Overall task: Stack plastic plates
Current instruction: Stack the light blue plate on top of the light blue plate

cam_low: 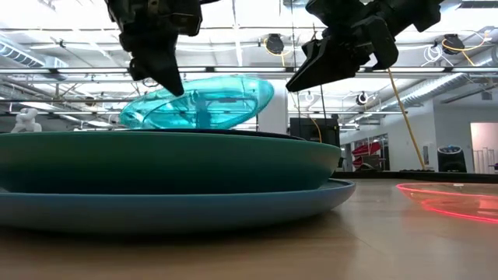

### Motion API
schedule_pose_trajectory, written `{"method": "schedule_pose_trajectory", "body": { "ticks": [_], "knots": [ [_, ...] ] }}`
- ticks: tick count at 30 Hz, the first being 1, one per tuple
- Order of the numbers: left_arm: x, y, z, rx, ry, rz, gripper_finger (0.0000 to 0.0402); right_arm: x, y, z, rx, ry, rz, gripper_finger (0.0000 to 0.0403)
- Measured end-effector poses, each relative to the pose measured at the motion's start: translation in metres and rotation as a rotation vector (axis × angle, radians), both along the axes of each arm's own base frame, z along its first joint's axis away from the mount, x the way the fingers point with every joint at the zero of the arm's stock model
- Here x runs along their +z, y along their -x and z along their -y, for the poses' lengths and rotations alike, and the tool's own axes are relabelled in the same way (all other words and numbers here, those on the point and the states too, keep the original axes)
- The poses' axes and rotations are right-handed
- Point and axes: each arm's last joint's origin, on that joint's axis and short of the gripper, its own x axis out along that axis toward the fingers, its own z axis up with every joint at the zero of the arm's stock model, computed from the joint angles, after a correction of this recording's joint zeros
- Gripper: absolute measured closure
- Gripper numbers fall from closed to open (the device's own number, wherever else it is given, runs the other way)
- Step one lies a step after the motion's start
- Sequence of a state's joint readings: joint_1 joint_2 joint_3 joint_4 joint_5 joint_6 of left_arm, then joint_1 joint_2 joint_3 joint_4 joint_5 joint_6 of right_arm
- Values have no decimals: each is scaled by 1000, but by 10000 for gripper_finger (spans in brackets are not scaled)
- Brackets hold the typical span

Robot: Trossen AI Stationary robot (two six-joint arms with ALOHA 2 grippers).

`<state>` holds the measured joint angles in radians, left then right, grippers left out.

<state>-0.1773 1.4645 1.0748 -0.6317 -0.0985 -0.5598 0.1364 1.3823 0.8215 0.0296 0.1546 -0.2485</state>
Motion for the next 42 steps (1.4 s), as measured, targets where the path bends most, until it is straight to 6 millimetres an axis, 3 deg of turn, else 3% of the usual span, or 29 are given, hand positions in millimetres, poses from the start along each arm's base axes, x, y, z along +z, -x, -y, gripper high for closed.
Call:
{"method": "schedule_pose_trajectory", "body": {
  "ticks": [5,42],
  "knots": [
    [-12,-5,4,0,13,-42,396,0,0,0,-1,-1,1,349],
    [-9,-6,5,-16,65,-32,377,0,0,0,1,-3,-1,349]
  ]
}}
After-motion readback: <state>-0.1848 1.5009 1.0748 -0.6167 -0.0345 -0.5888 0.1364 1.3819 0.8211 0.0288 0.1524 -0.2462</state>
